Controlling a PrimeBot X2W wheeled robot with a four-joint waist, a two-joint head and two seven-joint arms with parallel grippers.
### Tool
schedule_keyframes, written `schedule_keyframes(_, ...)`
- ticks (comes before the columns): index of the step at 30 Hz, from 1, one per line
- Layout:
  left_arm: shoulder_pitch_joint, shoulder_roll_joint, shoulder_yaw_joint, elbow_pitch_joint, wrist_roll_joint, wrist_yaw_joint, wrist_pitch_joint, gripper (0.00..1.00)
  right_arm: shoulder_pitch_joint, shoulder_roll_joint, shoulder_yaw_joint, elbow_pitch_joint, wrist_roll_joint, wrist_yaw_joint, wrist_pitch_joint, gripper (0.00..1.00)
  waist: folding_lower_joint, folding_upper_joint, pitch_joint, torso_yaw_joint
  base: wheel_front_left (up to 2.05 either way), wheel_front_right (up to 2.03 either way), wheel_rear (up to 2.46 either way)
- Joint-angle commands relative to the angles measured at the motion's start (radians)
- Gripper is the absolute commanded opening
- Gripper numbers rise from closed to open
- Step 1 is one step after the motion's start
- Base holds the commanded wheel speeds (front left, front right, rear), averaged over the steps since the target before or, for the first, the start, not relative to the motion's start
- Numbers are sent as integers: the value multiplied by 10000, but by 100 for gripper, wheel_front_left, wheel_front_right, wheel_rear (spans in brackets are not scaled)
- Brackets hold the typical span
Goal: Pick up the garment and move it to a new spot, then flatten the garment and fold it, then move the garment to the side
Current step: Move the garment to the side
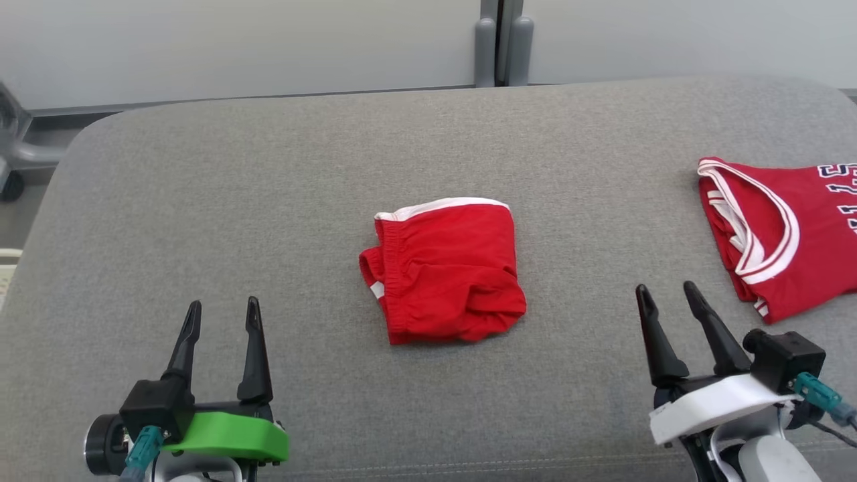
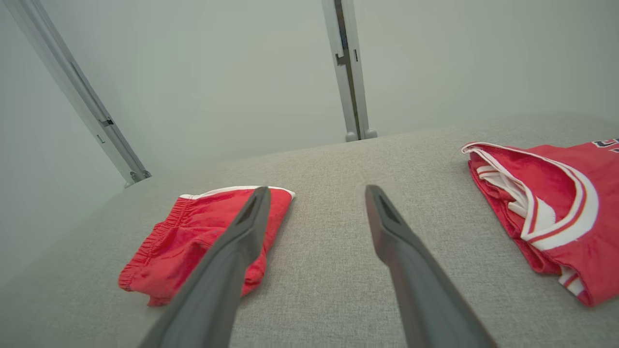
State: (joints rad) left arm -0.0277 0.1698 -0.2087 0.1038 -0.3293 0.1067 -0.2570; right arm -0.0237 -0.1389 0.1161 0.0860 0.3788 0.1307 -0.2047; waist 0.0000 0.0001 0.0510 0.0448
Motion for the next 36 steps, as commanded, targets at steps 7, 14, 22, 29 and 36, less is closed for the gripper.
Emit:
schedule_keyframes(7, -313, -282, -297, -28, 75, -175, -79, 100, -1157, -782, 131, 1788, 848, -1, 247, 100, 0, -1, 297, 1352, 0, 0, 0)
schedule_keyframes(14, -613, -508, -418, 73, 147, -383, -79, 100, -2582, -1306, 979, 3699, 2277, 0, 869, 100, 0, -1, 810, 2336, 0, 0, 0)
schedule_keyframes(22, -836, -834, -363, -25, 249, -579, -84, 100, -3954, -1824, 2073, 5191, 3792, 0, 1542, 100, 0, -1, 1358, 3089, 0, 0, 0)
schedule_keyframes(29, -969, -1064, -317, -3, 330, -763, -84, 100, -4697, -2010, 2822, 5798, 5187, 0, 2316, 100, 0, -1, 1719, 3476, 0, 0, 0)
schedule_keyframes(36, -993, -1141, -175, 69, 352, -843, -84, 100, -5016, -2144, 3397, 6013, 6558, -9, 3603, 38, 0, -1, 1807, 3523, 0, 0, 0)
